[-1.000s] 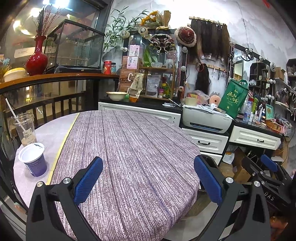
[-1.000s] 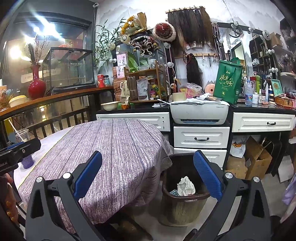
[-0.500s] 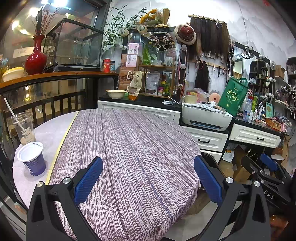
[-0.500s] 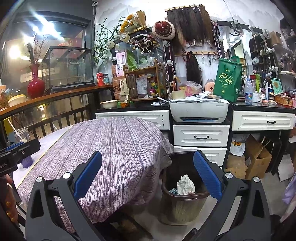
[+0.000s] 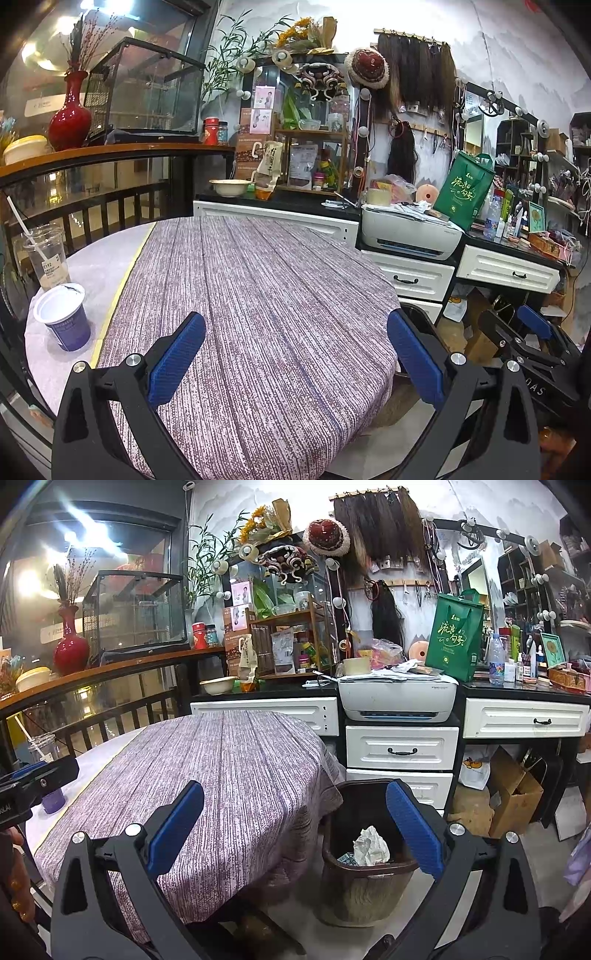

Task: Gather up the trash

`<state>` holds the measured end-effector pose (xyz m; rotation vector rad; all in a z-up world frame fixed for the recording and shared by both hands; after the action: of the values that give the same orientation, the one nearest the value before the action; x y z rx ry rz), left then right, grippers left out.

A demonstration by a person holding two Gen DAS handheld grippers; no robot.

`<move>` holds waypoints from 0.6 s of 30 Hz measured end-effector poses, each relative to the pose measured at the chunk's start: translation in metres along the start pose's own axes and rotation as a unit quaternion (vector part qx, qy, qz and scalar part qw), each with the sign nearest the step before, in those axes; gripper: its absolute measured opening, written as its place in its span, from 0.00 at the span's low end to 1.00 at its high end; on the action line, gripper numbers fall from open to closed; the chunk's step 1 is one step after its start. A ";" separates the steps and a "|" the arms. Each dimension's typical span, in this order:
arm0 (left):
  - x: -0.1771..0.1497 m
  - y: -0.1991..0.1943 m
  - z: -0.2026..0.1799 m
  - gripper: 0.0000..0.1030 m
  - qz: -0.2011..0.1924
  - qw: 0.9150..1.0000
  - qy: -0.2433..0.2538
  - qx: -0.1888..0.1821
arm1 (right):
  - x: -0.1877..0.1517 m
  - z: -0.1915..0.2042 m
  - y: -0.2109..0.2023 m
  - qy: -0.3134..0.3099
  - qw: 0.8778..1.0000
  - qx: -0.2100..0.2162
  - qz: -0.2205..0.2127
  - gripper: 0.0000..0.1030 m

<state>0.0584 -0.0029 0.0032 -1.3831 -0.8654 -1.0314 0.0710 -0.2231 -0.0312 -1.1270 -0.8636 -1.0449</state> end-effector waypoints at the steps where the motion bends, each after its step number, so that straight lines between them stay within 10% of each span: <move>1: -0.001 0.002 -0.002 0.95 0.000 1.000 0.001 -0.001 | 0.000 0.000 0.000 0.000 1.000 0.000 0.000 0.94; 18: -0.006 0.002 -0.004 0.95 0.005 1.000 0.001 -0.005 | -0.003 -0.002 0.002 -0.002 1.000 0.001 0.003 0.94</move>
<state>0.0573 -0.0069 -0.0032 -1.3926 -0.8520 -1.0317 0.0723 -0.2243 -0.0347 -1.1289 -0.8639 -1.0370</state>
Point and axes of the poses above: each gripper's, at about its wrist camera, not at the fingertips, and y roughly the way its jaws point, z to its left, x to its top, the point moved 6 cm from there along y, roughly the way its jaws point, and after that the axes turned 7 degrees about y, right-handed, at the moved point
